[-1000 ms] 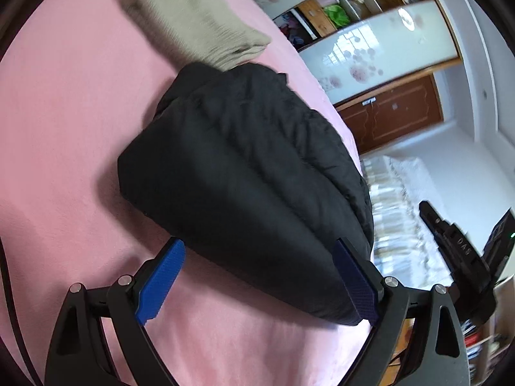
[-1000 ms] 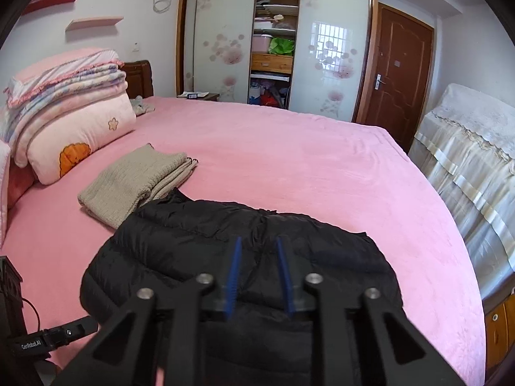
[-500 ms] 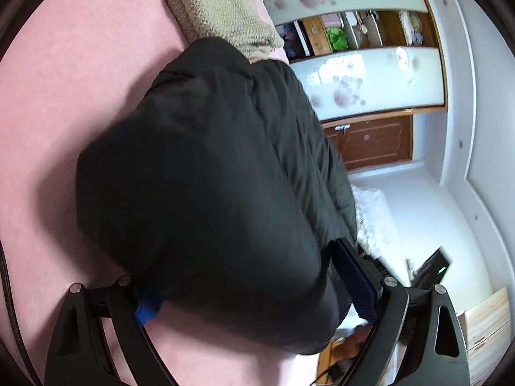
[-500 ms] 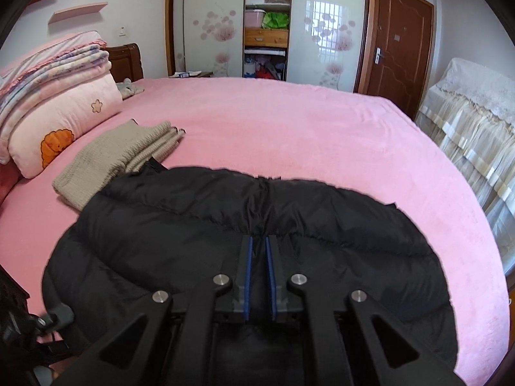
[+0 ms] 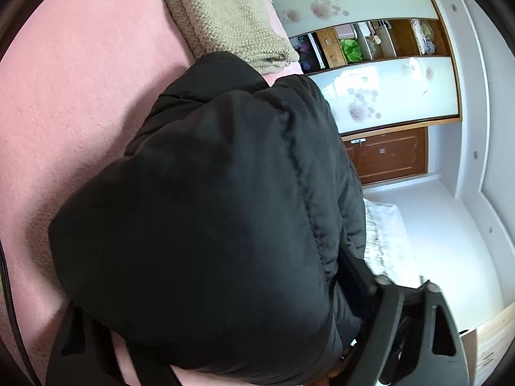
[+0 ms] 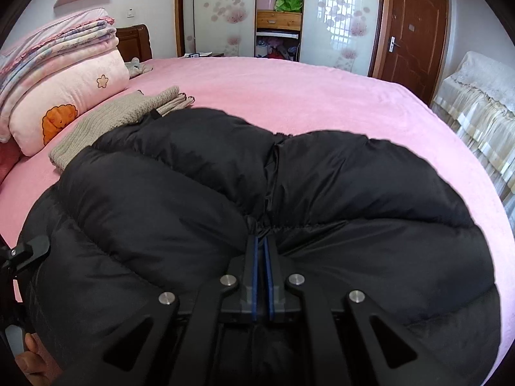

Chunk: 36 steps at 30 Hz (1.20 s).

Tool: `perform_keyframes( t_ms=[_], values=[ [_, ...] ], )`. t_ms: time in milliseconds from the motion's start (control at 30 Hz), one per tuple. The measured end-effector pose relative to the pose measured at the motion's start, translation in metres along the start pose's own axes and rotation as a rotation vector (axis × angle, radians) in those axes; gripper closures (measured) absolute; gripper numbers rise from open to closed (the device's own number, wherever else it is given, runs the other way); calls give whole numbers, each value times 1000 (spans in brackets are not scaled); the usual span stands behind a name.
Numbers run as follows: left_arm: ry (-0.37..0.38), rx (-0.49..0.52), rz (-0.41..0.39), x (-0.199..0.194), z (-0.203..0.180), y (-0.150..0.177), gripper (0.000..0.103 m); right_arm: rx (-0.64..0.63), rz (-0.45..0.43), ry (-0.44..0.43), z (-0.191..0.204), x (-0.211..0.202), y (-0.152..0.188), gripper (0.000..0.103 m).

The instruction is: Fold large clothes

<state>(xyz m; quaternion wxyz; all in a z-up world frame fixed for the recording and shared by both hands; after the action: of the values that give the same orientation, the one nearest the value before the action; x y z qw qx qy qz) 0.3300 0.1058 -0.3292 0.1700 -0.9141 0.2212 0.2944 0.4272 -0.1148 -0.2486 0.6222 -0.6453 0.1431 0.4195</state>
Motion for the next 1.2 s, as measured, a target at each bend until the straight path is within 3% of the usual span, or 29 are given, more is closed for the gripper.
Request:
perform_keyframes(
  t_ms=[67,133,233,333,500,800,1067,1200],
  values=[
    [-4,29,-9,-3,1,0,41,7,4,-6,-2,2,2,98],
    [-18,76,-27,-7,-6,2,61,16,8,-13,-3,5,3,98],
    [-82,197,-88,-16,-30,8,76,26,19,-20,-4,9,5,98],
    [-136,328,-161,-28,-57,17,82,38,35,-26,-7,16,7,98],
    [-172,612,-295,-46,-120,50,85,63,50,-48,-15,22,12,98],
    [-253,1059,-438,-52,-197,121,85,133,49,-124,-31,25,20,100],
    [-317,1192,-507,-56,-230,134,85,160,77,-215,-42,1,13,100],
    [-341,1216,-500,-58,-234,148,85,189,11,-217,-56,-38,9,100]
  ],
)
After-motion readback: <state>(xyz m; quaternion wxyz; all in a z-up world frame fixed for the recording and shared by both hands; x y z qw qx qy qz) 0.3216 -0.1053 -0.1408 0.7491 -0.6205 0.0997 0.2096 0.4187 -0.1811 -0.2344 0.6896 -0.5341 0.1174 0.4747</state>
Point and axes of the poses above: each gripper's, at about its wrist camera, not at the fingertips, and x roughly the way its jaws point, z to its left, y to its underside, the point moved 4 cm from there along x, roughly the way its jaws point, and after that the axes turned 11 degrees about -y, right-handed, at the moved point
